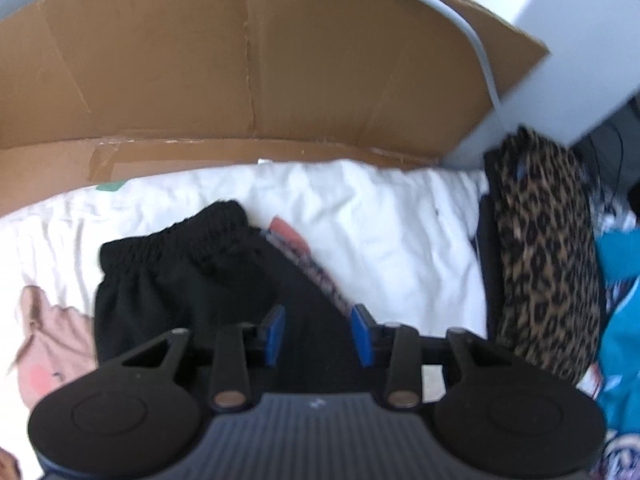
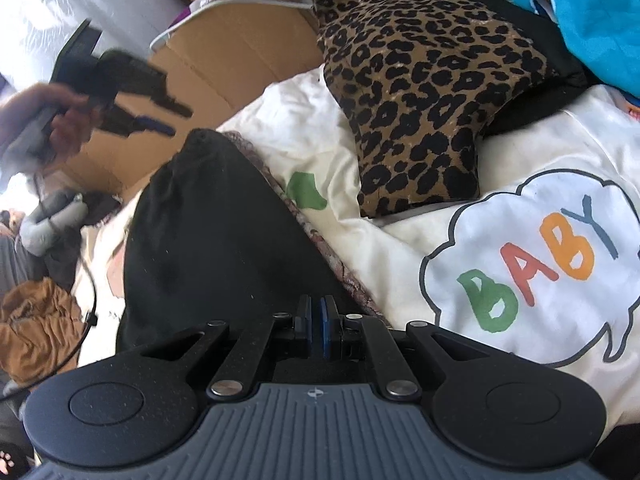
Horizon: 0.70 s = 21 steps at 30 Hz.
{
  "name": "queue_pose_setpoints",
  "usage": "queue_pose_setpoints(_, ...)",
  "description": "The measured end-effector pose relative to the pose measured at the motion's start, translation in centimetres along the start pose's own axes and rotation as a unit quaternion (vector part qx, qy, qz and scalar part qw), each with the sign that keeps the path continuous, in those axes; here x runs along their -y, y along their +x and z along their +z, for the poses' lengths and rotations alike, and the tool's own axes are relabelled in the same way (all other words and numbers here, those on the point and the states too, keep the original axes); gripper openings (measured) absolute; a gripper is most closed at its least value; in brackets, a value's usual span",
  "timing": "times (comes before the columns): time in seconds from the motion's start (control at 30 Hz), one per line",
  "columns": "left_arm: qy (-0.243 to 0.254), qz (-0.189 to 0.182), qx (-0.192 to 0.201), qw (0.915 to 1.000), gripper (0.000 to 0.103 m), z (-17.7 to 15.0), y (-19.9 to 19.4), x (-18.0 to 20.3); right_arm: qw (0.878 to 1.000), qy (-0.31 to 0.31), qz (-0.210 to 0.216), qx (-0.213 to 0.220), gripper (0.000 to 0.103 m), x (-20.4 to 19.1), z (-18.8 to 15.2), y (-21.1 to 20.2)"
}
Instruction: Fold clothes
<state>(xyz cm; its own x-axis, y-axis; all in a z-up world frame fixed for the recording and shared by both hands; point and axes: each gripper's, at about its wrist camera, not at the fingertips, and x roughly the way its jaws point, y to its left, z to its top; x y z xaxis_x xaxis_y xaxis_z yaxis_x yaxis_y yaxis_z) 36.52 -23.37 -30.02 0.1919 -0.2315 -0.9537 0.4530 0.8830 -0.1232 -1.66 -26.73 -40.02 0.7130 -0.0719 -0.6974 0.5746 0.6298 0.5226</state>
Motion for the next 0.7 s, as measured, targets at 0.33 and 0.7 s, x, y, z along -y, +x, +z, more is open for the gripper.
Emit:
queue_pose_setpoints(0.33, 0.058, 0.013, -0.039, 0.9975, 0.038, -4.8, 2.2, 0.5, 1.000, -0.005, -0.010, -0.012, 0.004, 0.4, -0.6, 0.4)
queue_pose_setpoints(0.7, 0.075, -0.009, -0.074, 0.9943, 0.034, -7.2, 8.3, 4.3, 0.999, -0.008, -0.025, -0.028, 0.005, 1.7, -1.3, 0.2)
